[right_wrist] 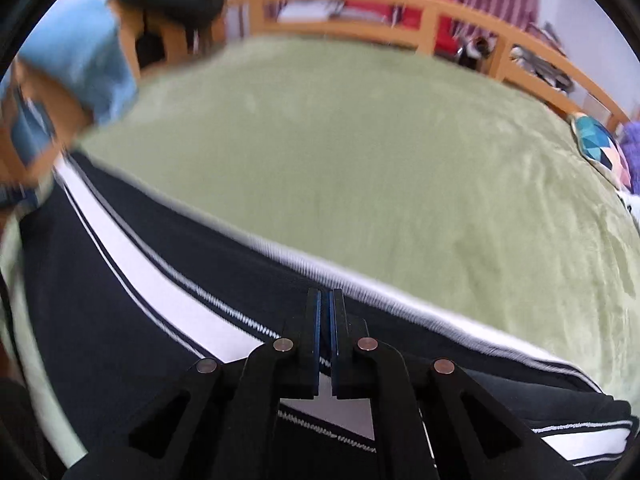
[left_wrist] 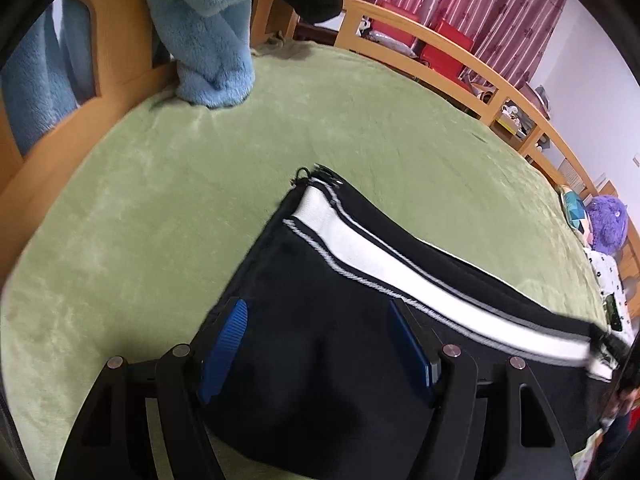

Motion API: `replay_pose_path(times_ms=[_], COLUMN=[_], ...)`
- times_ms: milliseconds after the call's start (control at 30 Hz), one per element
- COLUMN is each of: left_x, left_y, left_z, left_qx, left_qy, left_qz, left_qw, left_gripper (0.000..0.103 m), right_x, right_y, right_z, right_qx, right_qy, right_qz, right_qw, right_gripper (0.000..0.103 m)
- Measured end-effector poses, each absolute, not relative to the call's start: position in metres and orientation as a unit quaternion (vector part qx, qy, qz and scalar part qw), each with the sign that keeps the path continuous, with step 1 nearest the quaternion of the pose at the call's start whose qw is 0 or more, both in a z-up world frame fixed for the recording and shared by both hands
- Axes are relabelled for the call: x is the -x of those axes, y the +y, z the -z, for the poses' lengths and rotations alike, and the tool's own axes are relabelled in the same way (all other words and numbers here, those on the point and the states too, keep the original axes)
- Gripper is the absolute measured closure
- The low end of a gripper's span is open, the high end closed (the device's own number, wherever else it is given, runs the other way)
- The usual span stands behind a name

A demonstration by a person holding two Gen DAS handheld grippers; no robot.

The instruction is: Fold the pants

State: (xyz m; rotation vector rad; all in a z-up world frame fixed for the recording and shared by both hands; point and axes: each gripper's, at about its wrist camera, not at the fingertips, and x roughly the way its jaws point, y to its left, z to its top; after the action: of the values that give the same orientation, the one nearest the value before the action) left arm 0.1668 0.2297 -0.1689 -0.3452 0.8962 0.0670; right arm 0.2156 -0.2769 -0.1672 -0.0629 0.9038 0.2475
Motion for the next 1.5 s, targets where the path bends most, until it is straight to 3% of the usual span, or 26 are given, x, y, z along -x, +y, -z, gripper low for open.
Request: replay_pose_path(times_ms=[100, 233, 300, 433, 533, 633, 700, 833, 900, 933, 967, 1033, 1100, 1167, 1500], left_x=[-0.163, -0.152, -0.145, -0.136, -0.135, -0.139, -0.139, -0.138, -0.141, -0.141, -0.138, -0.128, -0.118, -0.115, -0.139], left_y=[0.232, 0.244, 0.25, 0.257, 0.259, 0.254, 0.263, 0.275, 0.277, 0.277, 0.278, 0.282, 0.283, 0.282, 0.262], left_z=[0.17, 0.174, 0.176, 0.186, 0.197, 0.2, 0.191, 0.192, 0.208, 0.213, 0.214, 0.213, 0.215, 0.227, 0.237], left_qx=[0.164, 0.179, 0.178, 0.177, 0.182, 0.146, 0.165, 0.197, 0.209, 0.205, 0.198, 0.208, 0.241, 0.276, 0.264], left_qy=[0.432, 0.44, 0.443, 0.454, 0.462, 0.451, 0.433, 0.43, 0.454, 0.464, 0.47, 0.462, 0.458, 0.467, 0.446], left_qz=[-0.045, -0.053, -0.061, -0.069, -0.076, -0.09, -0.082, -0.088, -0.108, -0.12, -0.131, -0.136, -0.11, -0.07, -0.086], left_qw=[0.885, 0.879, 0.876, 0.87, 0.865, 0.876, 0.882, 0.877, 0.859, 0.853, 0.85, 0.851, 0.849, 0.837, 0.851], left_gripper=[0.033, 0.033, 0.033, 0.033, 0.036, 0.084, 0.084, 0.083, 0.075, 0.064, 0.044, 0.033, 0.033, 0.033, 0.032], right_x=[-0.236, -0.256, -0.252, -0.226, -0.198, -0.173, -0.155, -0.123, -0.11, -0.103, -0.095, -0.082, -0.062, -0.045, 0.033], right_y=[-0.275, -0.269, -0.267, -0.275, -0.282, -0.292, -0.302, -0.325, -0.336, -0.342, -0.348, -0.361, -0.375, -0.386, -0.453], right_z=[0.175, 0.233, 0.235, 0.211, 0.194, 0.183, 0.18, 0.179, 0.182, 0.184, 0.186, 0.186, 0.184, 0.183, 0.196], right_qx=[0.038, 0.042, 0.047, 0.016, 0.003, -0.004, -0.017, -0.048, -0.071, -0.081, -0.089, -0.11, -0.132, -0.147, -0.262], right_qy=[0.444, 0.511, 0.5, 0.477, 0.465, 0.453, 0.453, 0.456, 0.458, 0.46, 0.46, 0.459, 0.452, 0.442, 0.397], right_qz=[-0.1, -0.074, -0.066, -0.048, -0.04, -0.02, -0.007, 0.038, 0.051, 0.06, 0.07, 0.084, 0.095, 0.11, 0.212], right_qw=[0.889, 0.855, 0.862, 0.878, 0.884, 0.891, 0.891, 0.888, 0.885, 0.882, 0.881, 0.877, 0.877, 0.878, 0.854], right_gripper=[0.099, 0.097, 0.095, 0.064, 0.063, 0.062, 0.062, 0.062, 0.062, 0.062, 0.062, 0.062, 0.06, 0.047, 0.046])
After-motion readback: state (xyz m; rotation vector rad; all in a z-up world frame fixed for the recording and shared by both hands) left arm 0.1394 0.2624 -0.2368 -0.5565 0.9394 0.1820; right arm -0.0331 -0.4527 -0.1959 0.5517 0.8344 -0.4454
